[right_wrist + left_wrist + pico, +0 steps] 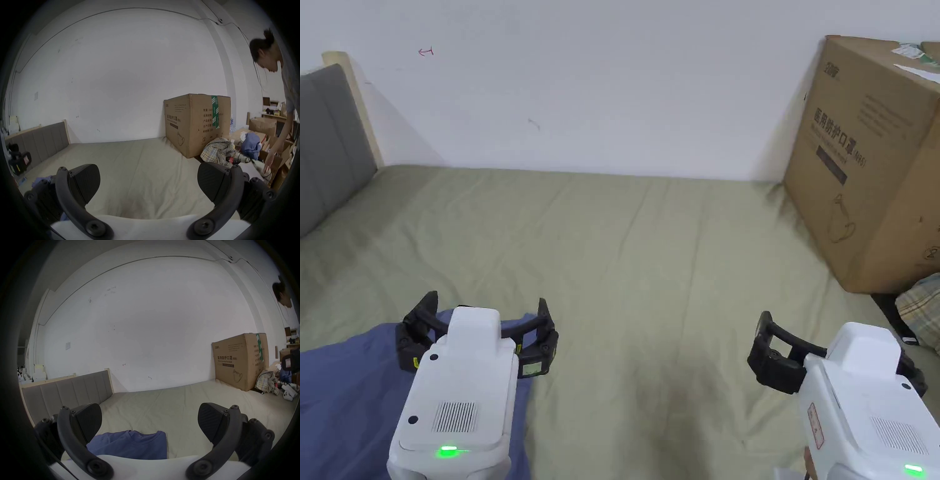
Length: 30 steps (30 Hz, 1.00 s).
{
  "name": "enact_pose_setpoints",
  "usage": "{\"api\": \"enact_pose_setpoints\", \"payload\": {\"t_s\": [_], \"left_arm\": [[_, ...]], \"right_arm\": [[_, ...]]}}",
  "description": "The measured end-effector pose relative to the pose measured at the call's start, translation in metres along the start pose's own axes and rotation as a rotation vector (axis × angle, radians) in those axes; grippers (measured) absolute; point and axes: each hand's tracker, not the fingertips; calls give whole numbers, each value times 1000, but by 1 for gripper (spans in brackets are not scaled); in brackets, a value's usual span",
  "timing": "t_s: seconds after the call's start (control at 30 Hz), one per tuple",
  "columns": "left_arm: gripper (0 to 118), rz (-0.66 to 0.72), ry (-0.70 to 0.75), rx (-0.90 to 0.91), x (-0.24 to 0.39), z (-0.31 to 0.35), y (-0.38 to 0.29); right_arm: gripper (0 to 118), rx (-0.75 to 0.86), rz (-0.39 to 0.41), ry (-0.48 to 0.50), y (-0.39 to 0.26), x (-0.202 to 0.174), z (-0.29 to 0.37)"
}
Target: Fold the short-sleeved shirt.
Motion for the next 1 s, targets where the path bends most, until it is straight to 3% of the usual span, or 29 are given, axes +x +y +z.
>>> {"api": "enact_pose_setpoints", "payload": {"t_s": [0.27,1.0], "left_arm": [[118,39,-11,-7,-5,-2,2],[118,6,-3,5,-6,-4,4]], "right_arm": [[117,19,47,18,4,-6,4],[117,21,59,31,8,-11,6]]}}
